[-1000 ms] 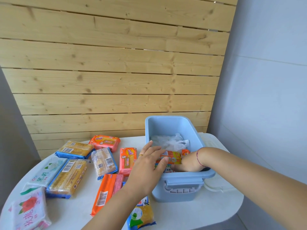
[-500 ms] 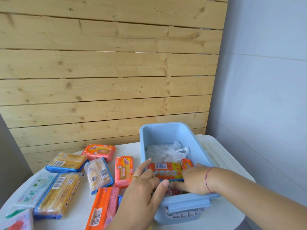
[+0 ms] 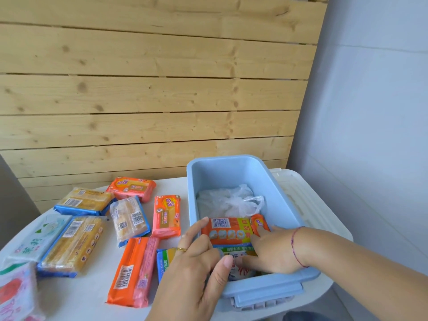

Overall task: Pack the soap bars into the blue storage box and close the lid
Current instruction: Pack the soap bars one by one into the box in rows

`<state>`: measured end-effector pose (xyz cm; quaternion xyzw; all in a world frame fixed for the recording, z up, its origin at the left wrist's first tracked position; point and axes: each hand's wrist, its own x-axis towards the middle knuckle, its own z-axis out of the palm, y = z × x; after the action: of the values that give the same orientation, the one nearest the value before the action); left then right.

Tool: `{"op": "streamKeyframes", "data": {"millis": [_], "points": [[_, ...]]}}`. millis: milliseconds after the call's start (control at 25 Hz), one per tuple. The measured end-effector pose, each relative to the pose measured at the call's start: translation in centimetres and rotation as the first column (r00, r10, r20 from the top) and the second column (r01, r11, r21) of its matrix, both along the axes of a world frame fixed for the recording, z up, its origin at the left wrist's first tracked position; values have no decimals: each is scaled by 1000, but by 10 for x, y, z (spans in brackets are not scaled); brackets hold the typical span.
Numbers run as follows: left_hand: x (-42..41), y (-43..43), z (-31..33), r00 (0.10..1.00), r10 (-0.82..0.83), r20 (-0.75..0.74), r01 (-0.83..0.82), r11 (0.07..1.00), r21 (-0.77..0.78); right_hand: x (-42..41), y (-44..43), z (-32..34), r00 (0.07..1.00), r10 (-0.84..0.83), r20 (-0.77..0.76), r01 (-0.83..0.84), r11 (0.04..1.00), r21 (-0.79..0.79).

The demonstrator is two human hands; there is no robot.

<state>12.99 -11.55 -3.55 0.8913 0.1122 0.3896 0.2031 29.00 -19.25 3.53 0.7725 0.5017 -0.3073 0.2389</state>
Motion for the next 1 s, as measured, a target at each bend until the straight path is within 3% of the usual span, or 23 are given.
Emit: {"op": "streamKeyframes", "data": {"millis": [200, 400, 480, 560, 640, 720, 800, 880, 920, 1000], "points": [[-2, -2, 4, 999, -1, -36, 2, 1000, 8, 0, -4, 6, 999, -5, -36, 7, 998, 64], [-5, -8, 10, 989, -8, -148, -7, 995, -103, -2, -6, 12, 999, 6, -45, -1, 994, 109], [-9, -12, 18, 987, -92, -133, 61, 974, -220, -3, -5, 16, 1000, -11, -9, 11, 995, 99], [-19, -7, 25, 993, -112, -32, 88, 902, -422, -6, -3, 25, 999, -34, 28, 28, 983, 183], [-39, 17, 15, 990, 139, 28, -99, 823, -559, -14, 1, 36, 996, -68, 63, 37, 912, 408], [-65, 51, -6, 870, 471, -145, -480, 745, -463, -28, 6, 47, 988, -71, 137, -26, 799, 601], [-102, 86, -30, 573, 690, -442, -816, 530, -232, -59, 10, 53, 987, -28, 158, -109, 607, 787], [-143, 111, -46, 313, 750, -583, -947, 295, -130, -96, 17, 48, 987, 41, 158, -163, 299, 940], [-160, 117, -48, 239, 742, -626, -970, 214, -118, -113, 22, 40, 986, 69, 151, -161, 179, 971], [-178, 121, -50, 180, 680, -710, -984, 131, -124, -145, 34, 24, 986, 143, 85, -104, 137, 985]]}}
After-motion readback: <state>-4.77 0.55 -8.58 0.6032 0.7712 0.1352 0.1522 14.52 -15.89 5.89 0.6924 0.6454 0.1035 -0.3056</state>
